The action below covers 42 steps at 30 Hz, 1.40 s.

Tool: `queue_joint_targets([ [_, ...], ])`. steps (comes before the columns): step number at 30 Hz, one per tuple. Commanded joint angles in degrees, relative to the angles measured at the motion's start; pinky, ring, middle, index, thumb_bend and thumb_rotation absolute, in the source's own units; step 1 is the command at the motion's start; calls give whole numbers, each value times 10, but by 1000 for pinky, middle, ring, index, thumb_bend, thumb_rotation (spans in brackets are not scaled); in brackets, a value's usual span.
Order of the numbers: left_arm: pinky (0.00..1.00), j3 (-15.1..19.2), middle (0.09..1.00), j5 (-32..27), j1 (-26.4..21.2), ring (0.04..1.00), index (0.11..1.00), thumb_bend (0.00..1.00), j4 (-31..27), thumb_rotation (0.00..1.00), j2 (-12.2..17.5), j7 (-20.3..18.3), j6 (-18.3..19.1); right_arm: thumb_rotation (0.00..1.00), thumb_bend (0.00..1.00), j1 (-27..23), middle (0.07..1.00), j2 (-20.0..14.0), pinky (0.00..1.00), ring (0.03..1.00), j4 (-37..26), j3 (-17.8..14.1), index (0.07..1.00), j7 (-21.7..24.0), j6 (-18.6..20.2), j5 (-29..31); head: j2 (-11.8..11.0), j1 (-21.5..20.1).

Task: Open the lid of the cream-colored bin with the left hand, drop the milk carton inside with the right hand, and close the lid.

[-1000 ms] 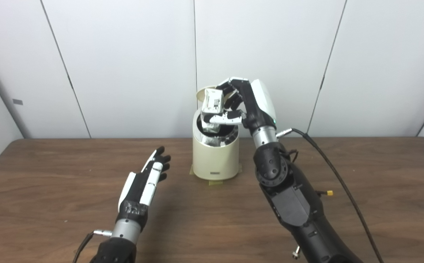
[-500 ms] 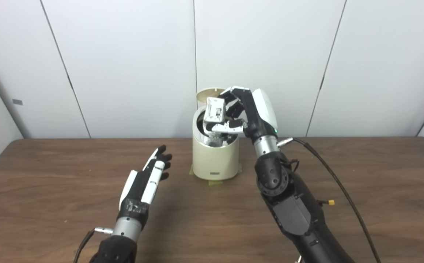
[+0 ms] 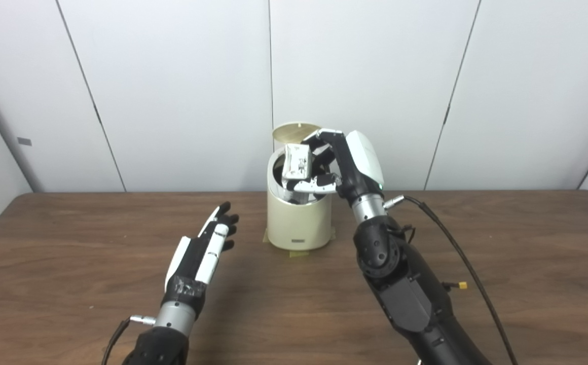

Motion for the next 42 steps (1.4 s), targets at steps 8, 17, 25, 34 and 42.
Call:
queue_joint_targets([
  [8,910,-6,933,4,-19,938,988,457,-19,1000,5,-8,0,261,1000,-24,727,-2,589,693,-22,-5,663,10,-2,1,-3,-1],
  [17,912,-11,937,9,-19,942,978,414,-23,1000,4,-8,2,212,985,-18,647,1,529,612,-23,-17,618,2,-6,14,0,0],
  [25,916,-5,941,5,-26,939,982,405,-11,997,2,-6,-2,1,525,0,493,19,398,435,-55,-61,488,-17,-5,59,-3,4],
  [34,905,17,928,-18,-52,925,989,360,4,943,-20,2,7,0,520,31,507,38,341,403,-139,-117,491,18,79,130,-12,0],
  [42,956,31,938,-33,-113,942,997,347,39,997,13,-13,26,0,522,110,490,15,402,447,-244,-130,491,83,127,186,-17,1],
])
